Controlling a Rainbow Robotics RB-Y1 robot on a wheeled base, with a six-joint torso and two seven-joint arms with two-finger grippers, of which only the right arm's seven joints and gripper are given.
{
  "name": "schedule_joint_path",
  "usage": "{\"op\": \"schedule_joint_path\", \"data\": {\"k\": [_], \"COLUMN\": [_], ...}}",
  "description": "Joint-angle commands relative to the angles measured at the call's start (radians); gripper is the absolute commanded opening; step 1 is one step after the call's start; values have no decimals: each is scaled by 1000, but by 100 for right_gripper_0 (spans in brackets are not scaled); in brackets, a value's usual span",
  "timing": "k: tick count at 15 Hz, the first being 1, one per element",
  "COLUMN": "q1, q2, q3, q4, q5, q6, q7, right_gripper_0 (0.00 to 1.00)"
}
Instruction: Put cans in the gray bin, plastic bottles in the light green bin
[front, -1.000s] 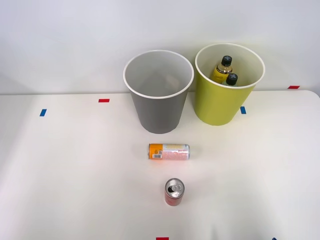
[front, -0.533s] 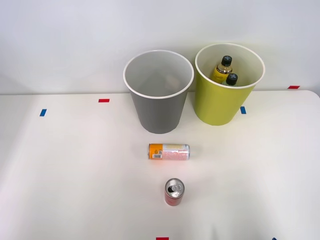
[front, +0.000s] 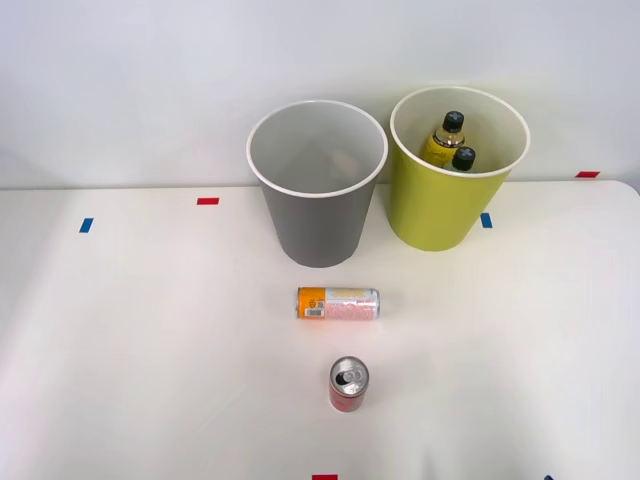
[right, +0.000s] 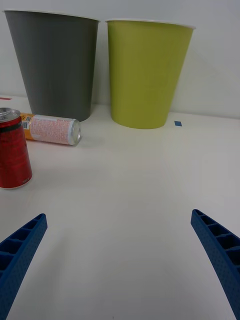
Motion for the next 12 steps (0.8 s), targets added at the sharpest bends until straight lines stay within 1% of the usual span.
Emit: {"op": "schedule_joint_path", "data": {"k": [1,12], "q1": [0,0], "q2": [0,0], "q3": [0,0], "q4": [0,0], "q5": [0,0], "q6": [0,0], "q7": [0,0], "right_gripper_0": [100,100]}}
